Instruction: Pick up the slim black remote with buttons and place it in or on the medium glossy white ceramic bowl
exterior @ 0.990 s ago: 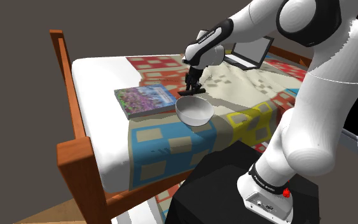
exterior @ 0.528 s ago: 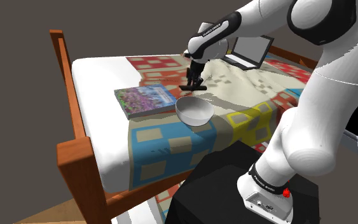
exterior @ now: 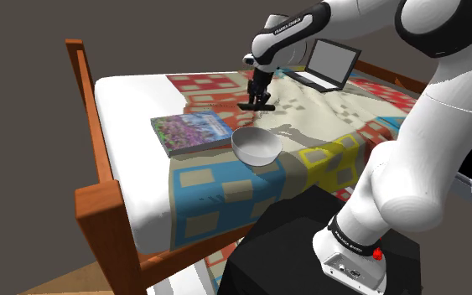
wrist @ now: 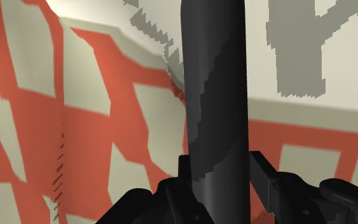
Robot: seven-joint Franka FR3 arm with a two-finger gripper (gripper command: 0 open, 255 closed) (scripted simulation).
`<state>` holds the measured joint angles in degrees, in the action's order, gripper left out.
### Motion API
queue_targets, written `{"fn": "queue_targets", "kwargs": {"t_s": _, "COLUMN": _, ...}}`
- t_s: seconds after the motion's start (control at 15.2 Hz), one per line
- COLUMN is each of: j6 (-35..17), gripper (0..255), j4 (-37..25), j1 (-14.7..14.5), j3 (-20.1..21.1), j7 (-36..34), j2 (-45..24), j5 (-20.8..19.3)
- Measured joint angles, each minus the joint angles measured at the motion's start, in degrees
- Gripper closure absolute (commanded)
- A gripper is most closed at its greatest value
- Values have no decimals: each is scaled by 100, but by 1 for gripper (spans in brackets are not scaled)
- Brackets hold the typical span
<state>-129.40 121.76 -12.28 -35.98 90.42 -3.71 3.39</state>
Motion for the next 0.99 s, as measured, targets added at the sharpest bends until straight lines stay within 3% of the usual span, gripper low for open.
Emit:
{"fn": "queue_targets", "kwargs": {"t_s": 0.79, "j6": 866, "gripper": 255, "j4": -528, "j1": -41, "j3": 7, "j7": -231, "j2": 422, "j5": -327}}
{"fn": "queue_targets", "kwargs": {"t_s": 0.99, "j6": 863, "gripper": 255, "j4": -143, "j1": -144, "j3": 153, "j7": -626, "j2": 875, "j5": -640}}
